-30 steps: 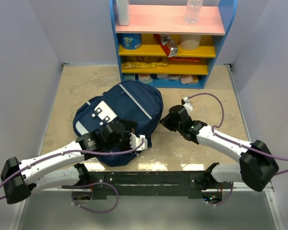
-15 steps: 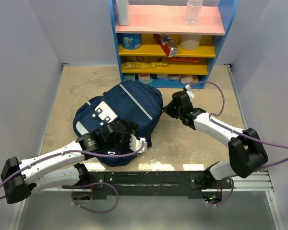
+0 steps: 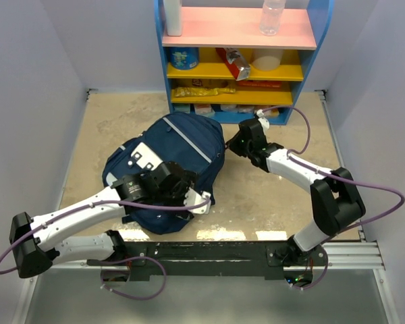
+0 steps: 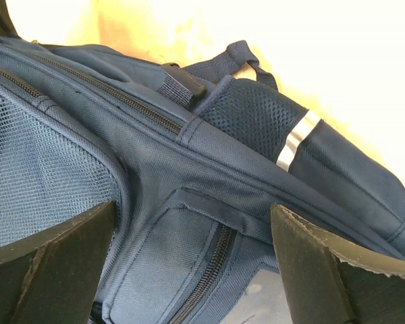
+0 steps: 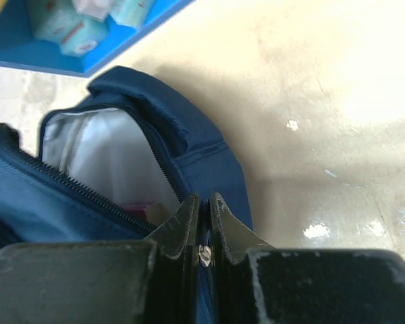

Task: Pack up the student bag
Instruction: Zip the student bag at the center of the board.

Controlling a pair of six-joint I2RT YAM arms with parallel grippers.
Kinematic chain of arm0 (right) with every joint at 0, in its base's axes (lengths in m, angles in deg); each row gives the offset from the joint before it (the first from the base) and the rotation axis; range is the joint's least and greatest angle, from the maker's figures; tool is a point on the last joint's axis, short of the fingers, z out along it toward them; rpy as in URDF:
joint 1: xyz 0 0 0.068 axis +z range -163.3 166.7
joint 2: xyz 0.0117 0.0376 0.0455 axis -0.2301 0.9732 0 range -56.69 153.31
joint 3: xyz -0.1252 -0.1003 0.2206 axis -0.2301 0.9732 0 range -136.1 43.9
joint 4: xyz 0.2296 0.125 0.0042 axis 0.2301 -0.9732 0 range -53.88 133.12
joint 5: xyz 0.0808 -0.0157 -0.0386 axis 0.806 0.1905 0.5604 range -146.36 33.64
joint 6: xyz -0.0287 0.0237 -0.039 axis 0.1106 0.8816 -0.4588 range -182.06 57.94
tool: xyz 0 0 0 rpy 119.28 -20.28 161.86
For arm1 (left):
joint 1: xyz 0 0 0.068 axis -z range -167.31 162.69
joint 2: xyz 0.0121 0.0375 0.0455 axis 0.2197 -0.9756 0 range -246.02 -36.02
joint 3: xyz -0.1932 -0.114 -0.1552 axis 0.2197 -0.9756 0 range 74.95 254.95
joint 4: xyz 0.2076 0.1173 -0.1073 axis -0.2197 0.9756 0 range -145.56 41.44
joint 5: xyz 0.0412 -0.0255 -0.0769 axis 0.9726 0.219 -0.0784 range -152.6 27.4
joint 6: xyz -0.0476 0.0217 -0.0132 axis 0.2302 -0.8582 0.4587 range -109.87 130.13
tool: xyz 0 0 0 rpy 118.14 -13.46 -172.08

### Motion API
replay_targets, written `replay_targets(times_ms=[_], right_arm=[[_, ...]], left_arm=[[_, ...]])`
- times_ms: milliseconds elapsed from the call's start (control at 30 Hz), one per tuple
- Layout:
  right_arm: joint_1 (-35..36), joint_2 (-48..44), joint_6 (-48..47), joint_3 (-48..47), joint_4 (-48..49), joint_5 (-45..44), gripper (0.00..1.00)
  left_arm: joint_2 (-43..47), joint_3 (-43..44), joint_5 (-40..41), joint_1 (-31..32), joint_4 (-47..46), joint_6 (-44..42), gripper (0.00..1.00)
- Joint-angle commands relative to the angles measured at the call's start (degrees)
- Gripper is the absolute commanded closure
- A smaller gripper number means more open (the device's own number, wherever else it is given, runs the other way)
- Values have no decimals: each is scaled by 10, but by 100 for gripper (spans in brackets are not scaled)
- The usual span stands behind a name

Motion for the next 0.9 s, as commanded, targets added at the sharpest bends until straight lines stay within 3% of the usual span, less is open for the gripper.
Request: replay_targets(times_ms=[0,100,233,400,700,867], right_arm=[[-13,-40,3,8,70,-41,100],[-13,-60,-2,21,61,-42,100],[-13,-74,0,32,63,-35,100],[-14,-84,1,42,67,-23,100],[-14,-85,0,43,71,-13,100],[-14,-90,-2,46,71,-11,100]], left_arm=[[-54,60,38,3,56,85,0],[-106,133,149,3,-22,159,0],[-140,195,190,2,-98,193,0],[-193,227,246,1,-110,256,0],[-261,222,236,-4,-145,287,0],[-283,228,230,-38,-167,297,0]])
